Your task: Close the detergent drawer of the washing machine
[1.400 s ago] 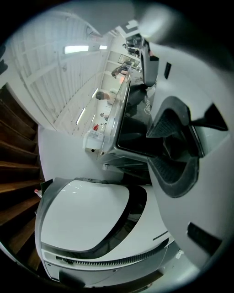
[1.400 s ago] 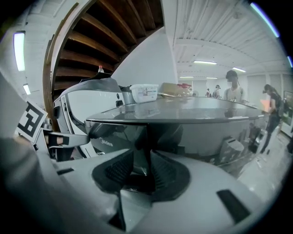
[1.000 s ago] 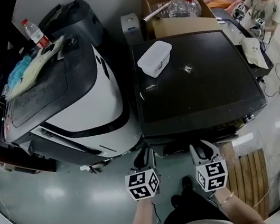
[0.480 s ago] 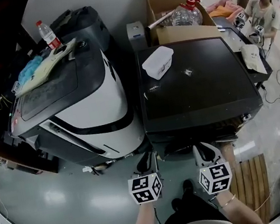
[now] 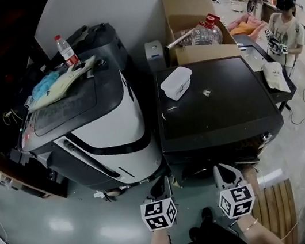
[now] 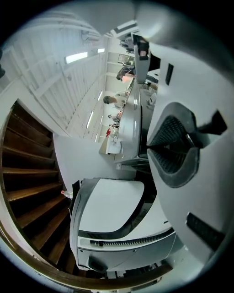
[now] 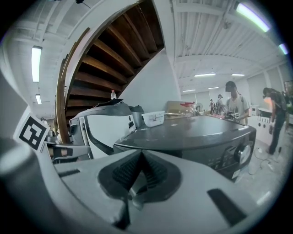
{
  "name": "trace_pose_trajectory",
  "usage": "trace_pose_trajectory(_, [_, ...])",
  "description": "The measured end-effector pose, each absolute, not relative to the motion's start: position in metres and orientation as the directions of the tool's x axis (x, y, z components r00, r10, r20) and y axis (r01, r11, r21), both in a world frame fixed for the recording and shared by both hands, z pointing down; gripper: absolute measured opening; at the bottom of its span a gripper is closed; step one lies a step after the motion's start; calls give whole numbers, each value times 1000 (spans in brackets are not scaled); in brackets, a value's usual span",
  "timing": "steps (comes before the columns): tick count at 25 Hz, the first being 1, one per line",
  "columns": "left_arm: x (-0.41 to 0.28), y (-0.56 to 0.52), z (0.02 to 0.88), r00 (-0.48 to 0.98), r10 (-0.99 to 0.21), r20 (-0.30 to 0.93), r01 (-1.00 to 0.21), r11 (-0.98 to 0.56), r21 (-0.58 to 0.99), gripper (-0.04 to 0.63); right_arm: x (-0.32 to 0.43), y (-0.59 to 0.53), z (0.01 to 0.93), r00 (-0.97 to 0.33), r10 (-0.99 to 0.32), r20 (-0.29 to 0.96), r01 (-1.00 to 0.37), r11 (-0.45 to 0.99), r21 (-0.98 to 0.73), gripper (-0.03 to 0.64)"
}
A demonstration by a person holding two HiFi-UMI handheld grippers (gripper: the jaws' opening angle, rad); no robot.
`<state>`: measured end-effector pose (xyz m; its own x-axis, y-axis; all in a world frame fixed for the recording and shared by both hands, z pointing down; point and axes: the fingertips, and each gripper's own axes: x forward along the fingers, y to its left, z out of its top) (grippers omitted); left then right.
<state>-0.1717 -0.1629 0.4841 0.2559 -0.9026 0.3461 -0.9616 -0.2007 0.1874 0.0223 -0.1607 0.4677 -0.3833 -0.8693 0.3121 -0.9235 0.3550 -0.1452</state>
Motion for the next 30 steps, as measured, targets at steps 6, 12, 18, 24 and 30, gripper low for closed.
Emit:
trace_pose_trajectory(6, [-170,-151,475,260,-906,334,-963,-215,164,-5,23,-150,458,-386,-876,289,-922,359,-142,3])
trace_pose_trajectory(12, [-169,-139,474,260,-907,331,-962,-215,166,-5,28,-139,451,-389,-881,268,-921,364,-140,3])
trace_pose_trajectory(18, [-170,-128,473,255,-910,328,-963,-210,168,-5,30,-129,447,-389,-883,264,-921,362,-148,2])
trace_pose_trajectory(24, [-171,-124,470,256,-912,321,-963,-213,165,-5,29,-124,445,-386,-884,264,-922,360,-143,2])
trace_pose_trajectory(30, [-174,-121,471,257,-911,323,-963,-213,167,-5,24,-122,446,-393,-878,274,-919,368,-138,2])
